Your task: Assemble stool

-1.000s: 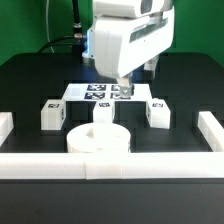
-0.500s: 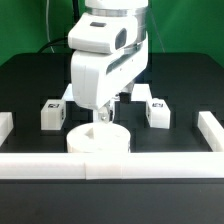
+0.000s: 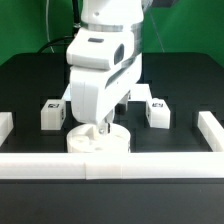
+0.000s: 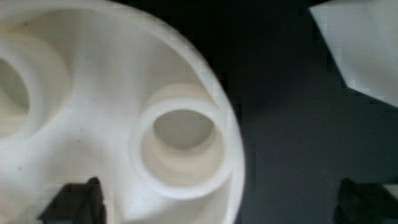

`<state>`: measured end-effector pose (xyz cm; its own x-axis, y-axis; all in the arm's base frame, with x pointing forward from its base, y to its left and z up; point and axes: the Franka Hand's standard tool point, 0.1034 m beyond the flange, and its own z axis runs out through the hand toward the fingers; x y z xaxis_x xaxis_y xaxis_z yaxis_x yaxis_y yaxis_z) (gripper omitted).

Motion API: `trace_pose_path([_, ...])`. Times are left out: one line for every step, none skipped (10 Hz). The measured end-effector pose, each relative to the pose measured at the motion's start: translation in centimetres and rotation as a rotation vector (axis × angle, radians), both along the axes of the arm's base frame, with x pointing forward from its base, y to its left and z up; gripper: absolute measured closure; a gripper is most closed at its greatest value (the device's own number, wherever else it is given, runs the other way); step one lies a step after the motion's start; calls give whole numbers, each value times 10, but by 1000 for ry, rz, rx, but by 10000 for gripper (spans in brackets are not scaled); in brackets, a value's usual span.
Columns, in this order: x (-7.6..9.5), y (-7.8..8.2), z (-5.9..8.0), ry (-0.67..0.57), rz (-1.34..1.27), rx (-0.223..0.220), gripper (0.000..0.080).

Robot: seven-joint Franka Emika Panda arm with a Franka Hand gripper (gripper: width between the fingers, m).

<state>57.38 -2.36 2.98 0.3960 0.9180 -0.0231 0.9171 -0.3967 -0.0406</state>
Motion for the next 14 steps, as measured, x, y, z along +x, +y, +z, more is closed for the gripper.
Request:
trace_pose_path([1,-1,-6,5,7,1,150])
trace_pose_path([0,-3,-9,9,7,1,150])
trace_pose_path([-1,-4,-11,11,5,0,150])
trace_pose_path([-2,-6,-13,15,3,-1,150])
trace_pose_path([-4,-6,-15,19,1,-1,150])
trace_pose_path([-4,-6,-16,20,1,-1,160])
trace_pose_path([-5,-6,-17,22,1,-1,160])
trace_pose_path([-5,-6,-17,22,1,-1,321])
trace_pose_path([-5,-6,-16,21,1,-1,480])
trace_pose_path([-5,-6,-16,21,1,-1,479])
trace_pose_path([-5,-6,-16,21,1,-1,479])
trace_pose_path([-4,-6,-16,21,1,-1,479])
trace_pose_path([-4,-6,-16,21,1,-1,479])
trace_pose_path([-4,-6,-16,21,1,-1,479])
